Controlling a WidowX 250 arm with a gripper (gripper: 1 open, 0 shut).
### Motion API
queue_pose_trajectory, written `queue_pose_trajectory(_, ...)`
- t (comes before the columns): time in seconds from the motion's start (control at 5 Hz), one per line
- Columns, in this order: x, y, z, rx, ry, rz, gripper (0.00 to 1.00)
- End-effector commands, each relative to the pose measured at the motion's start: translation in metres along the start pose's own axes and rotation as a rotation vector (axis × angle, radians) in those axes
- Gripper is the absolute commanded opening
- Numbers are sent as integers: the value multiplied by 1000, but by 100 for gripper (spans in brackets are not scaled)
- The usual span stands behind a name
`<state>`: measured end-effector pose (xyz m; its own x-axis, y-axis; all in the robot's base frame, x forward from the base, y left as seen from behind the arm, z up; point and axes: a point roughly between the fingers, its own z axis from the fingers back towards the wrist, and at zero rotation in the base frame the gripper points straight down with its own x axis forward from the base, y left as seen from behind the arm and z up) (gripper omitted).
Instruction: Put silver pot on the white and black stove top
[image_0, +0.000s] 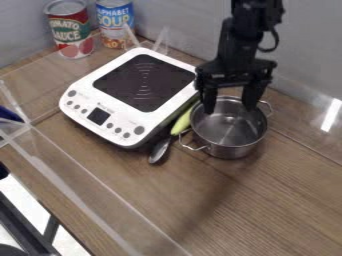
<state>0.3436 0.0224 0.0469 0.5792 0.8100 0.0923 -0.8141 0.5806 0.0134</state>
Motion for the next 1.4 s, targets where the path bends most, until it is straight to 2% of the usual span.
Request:
queue_pose_trajectory(0.0,-1,-5,2,-20,-27,14,100)
queue_pose_trajectory(0.2,-1,-6,-3,-16,-20,32,100)
queue_pose_trajectory(0.4,1,-6,3,-12,-14,46,100)
queue_pose_trajectory(0.6,3,-7,10,-11,-14,53,0)
queue_pose_trajectory(0.8,5,-7,12,-8,-15,55,0)
queue_pose_trajectory(1.2,21,5,45,-9,-62,16,0)
